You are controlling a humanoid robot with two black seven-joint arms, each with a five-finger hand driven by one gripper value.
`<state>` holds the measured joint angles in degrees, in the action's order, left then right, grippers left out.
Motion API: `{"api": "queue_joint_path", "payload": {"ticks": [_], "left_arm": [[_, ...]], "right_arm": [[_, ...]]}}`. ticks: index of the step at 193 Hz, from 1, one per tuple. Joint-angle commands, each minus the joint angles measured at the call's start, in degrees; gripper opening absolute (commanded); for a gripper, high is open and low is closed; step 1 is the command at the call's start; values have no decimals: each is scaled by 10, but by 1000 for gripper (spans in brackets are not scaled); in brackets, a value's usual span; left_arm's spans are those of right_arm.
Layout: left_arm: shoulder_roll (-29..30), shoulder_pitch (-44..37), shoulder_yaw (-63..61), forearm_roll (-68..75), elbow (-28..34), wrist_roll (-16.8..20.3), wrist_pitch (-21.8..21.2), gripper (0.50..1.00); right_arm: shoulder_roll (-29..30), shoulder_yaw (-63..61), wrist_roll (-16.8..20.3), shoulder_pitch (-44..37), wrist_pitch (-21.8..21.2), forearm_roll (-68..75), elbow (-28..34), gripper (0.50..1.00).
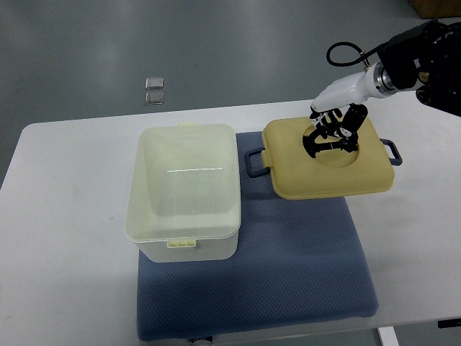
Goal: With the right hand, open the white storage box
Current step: 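Lower the held lid onto the mat beside the box, then open the right hand and release the lid handle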
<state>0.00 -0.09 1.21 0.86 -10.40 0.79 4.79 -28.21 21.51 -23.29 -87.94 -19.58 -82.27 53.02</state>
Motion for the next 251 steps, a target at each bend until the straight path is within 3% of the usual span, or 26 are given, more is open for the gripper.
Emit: {"api": "queue_joint_path", "payload": {"ticks": [1,149,150,151,152,153,154,155,156,160,187,251], "left_arm": [[0,0,0,-1,0,0,0,1000],[0,0,0,0,0,0,0,1000],[0,0,0,-1,0,0,0,1000],[0,0,0,-1,0,0,0,1000],[0,0,0,-1,0,0,0,1000],[0,0,0,-1,0,0,0,1000],[0,0,0,0,0,0,0,1000],[0,0,0,0,0,0,0,1000],[0,0,0,0,0,0,0,1000],[0,0,0,0,0,0,0,1000],[0,0,0,0,0,0,0,1000],[0,0,-1,0,-1,0,0,1000]], "right_arm": [[18,-4,-1,9,12,0,-11,500],[81,-28,1,55,24,13,-34,500],[81,-30,1,58,24,13,-34,561],[81,-30,1,58,24,13,-34,562],[81,-33,0,59,24,13,-35,639],[81,-33,0,59,24,13,-35,639],[81,-36,0,61,23,13,-34,708],[81,-36,0,61,23,13,-34,709],[82,-38,1,63,21,13,-35,759],[82,-43,1,66,17,13,-34,801],[82,-49,1,73,15,13,-34,897],[69,-101,1,59,13,14,-36,921]]}}
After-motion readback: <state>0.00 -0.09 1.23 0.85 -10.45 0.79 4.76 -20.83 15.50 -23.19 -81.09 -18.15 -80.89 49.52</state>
